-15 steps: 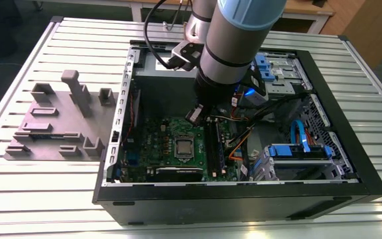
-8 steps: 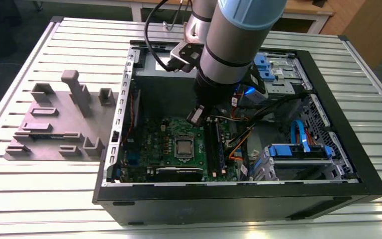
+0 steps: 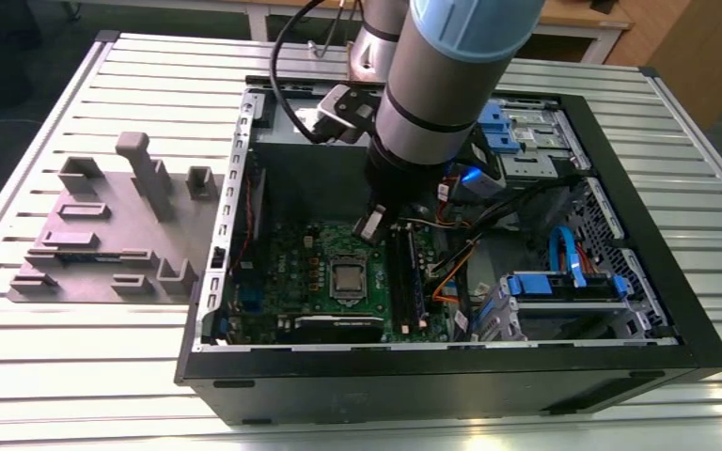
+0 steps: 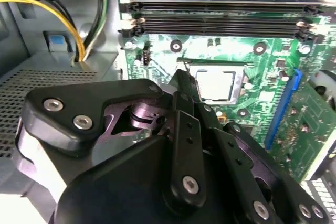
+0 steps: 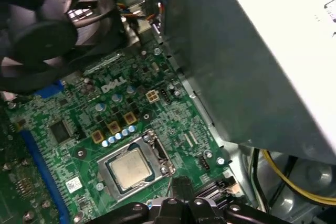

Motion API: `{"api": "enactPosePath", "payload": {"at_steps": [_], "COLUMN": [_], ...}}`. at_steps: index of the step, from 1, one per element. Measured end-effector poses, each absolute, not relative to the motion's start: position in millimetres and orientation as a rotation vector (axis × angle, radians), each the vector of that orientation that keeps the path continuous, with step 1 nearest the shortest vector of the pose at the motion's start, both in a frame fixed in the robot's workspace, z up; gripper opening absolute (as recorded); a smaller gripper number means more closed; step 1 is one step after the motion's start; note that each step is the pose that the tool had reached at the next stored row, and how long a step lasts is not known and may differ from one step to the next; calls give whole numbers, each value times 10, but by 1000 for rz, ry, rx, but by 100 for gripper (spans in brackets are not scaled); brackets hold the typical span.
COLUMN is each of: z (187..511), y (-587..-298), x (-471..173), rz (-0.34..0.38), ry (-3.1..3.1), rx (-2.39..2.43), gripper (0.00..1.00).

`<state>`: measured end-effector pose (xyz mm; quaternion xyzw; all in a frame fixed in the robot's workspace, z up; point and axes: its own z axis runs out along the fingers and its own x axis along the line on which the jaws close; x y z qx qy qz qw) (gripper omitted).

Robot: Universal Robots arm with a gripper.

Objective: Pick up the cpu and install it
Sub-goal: 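Install the first cpu locking lever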

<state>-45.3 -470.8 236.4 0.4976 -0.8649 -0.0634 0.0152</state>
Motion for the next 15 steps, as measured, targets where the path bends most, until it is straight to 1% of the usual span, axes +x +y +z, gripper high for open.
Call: {"api": "enactPosePath", "payload": {"at_steps": [4,15], "z": [2364,2353], "y": [-4770,-4775], "x": [-453,-448], "rz": [-196,-186], "ry": [-2687,-2600], "rx": [1554,1701], "gripper": [11,11]}}
